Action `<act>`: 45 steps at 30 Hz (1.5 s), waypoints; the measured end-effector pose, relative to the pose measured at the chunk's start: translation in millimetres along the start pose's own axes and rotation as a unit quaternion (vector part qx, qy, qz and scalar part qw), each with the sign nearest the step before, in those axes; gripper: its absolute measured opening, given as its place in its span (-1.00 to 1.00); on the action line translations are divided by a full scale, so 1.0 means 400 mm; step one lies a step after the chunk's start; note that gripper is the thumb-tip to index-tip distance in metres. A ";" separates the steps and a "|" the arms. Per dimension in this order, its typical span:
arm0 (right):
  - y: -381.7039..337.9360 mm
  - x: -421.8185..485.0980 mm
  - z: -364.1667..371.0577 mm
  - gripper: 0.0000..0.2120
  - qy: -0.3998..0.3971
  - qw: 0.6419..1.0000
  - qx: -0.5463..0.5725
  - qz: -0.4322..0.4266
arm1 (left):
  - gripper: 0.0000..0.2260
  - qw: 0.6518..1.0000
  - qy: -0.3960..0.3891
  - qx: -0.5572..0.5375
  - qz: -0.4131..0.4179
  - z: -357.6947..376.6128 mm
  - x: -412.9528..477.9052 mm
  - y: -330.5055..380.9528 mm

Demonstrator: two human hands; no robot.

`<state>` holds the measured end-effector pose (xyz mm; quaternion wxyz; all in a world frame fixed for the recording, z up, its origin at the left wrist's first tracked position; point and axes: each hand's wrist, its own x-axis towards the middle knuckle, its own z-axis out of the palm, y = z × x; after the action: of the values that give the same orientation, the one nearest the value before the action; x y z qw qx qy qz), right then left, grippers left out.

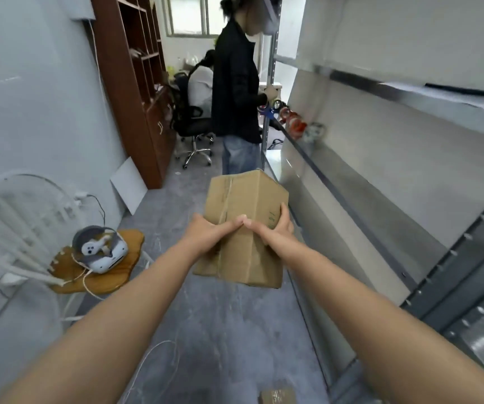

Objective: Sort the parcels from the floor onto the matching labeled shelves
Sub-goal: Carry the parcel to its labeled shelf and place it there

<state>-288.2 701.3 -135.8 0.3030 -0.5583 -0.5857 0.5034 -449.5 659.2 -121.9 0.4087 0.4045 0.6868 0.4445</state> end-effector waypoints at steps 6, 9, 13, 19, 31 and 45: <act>-0.133 -0.004 -0.080 0.03 -0.009 0.986 0.158 -0.047 | -0.66 0.997 0.009 -0.018 0.068 -0.067 -0.015 0.141; -0.167 -0.022 -0.126 -0.32 -0.086 0.971 0.220 -0.029 | -0.72 0.994 -0.011 -0.072 0.081 -0.113 -0.016 0.173; -0.179 -0.042 -0.152 -0.60 -0.118 0.928 0.352 -0.042 | -0.33 0.994 -0.079 -0.069 0.021 -0.122 -0.026 0.169; -0.167 -0.038 -0.148 -0.57 -0.143 0.896 0.416 -0.053 | -0.54 0.960 -0.214 -0.182 -0.015 -0.107 -0.074 0.183; -0.169 -0.033 -0.137 -0.51 -0.086 0.966 0.242 -0.019 | -0.66 0.962 -0.128 -0.240 0.034 -0.099 -0.088 0.215; -0.172 -0.073 -0.156 -0.63 -0.079 0.932 0.342 -0.094 | -0.75 0.959 -0.103 -0.223 0.142 -0.024 -0.132 0.256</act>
<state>-249.3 697.9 -46.6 0.4742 -0.3219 -0.4499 0.6849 -420.7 636.6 -12.3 0.4898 0.4401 0.4598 0.5958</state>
